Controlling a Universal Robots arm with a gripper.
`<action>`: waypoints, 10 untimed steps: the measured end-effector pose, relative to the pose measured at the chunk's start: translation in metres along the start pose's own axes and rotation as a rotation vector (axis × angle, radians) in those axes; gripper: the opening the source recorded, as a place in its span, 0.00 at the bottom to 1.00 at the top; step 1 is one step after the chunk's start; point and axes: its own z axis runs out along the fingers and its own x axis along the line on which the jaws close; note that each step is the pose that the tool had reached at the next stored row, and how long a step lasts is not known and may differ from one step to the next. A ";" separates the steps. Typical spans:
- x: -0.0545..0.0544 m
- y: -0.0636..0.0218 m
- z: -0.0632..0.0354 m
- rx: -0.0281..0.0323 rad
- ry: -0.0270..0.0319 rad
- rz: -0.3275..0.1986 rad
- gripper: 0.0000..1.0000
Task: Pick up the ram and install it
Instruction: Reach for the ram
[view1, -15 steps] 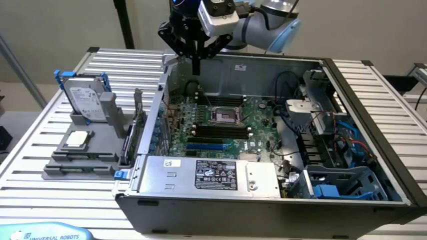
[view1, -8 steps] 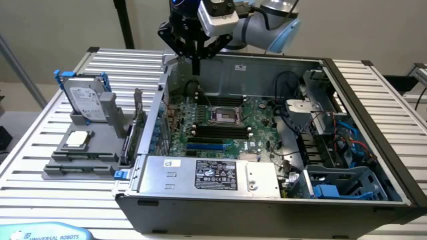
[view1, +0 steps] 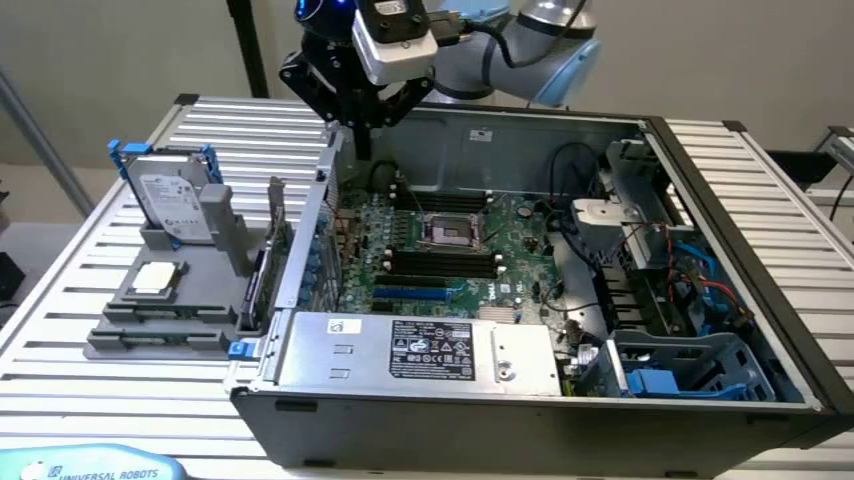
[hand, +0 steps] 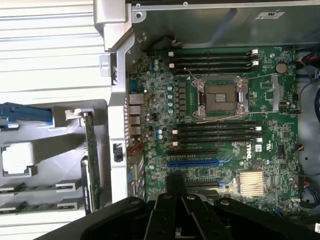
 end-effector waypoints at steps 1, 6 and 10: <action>0.004 -0.0018 -0.0001 0.0000 0.0000 0.000 0.11; 0.027 -0.0095 -0.0006 0.0000 0.0000 0.000 0.11; 0.045 -0.0154 -0.0007 0.0000 0.0000 0.000 0.11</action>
